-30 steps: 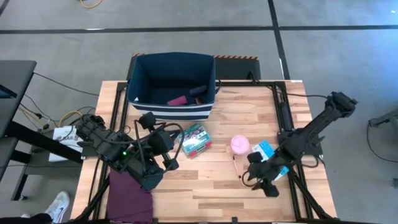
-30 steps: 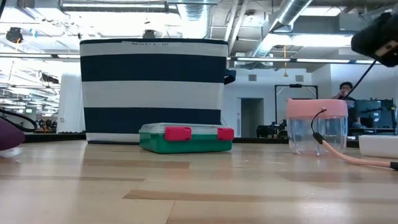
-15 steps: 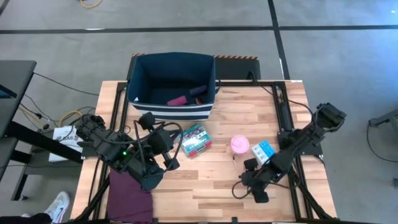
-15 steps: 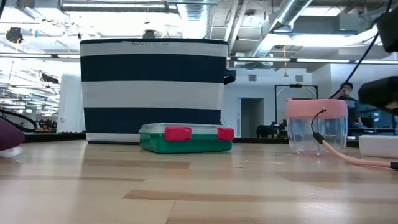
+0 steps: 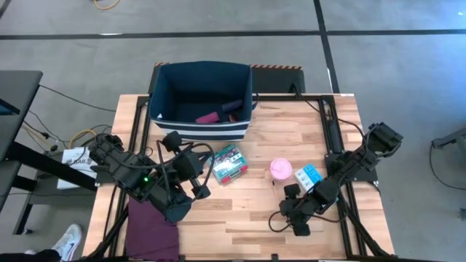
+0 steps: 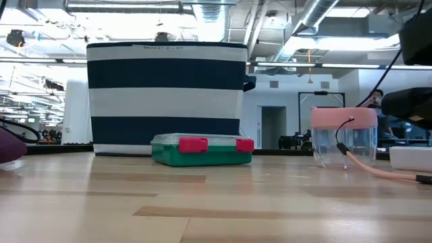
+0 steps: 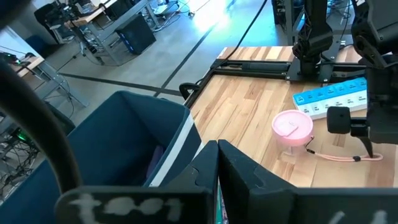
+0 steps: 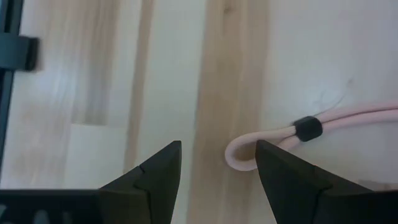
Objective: Pick & place medical supplies in basket/bin
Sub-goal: Put the pink container into the blue bin
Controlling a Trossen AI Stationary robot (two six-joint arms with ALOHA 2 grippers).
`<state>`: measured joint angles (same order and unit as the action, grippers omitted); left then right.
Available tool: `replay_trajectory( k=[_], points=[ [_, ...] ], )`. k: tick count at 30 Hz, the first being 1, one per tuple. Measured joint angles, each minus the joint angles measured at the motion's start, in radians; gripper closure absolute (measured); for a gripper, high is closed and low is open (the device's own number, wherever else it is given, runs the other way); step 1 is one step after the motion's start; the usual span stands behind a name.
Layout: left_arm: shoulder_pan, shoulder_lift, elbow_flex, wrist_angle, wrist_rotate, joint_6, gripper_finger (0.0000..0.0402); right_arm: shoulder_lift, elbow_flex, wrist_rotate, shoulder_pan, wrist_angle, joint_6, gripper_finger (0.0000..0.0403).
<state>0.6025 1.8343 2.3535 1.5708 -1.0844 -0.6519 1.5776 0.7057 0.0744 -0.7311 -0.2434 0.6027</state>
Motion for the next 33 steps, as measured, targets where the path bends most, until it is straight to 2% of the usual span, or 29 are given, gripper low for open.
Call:
replay_trajectory(
  k=[14, 23, 33],
  points=[
    [0.0, 0.0, 0.0, 0.0, 0.006, 0.016, 0.0401, 0.0, 0.0, 0.002, 0.02, 0.006, 0.056, 0.0227],
    [0.0, 0.001, 0.0, 0.0, 0.006, 0.027, 0.0401, 0.082, 0.007, 0.034, 0.018, 0.02, 0.041, 0.0243],
    [0.0, 0.001, 0.0, 0.0, -0.001, 0.04, 0.0401, -0.056, -0.002, 0.032, 0.018, -0.058, 0.045, 0.0258]
  ],
)
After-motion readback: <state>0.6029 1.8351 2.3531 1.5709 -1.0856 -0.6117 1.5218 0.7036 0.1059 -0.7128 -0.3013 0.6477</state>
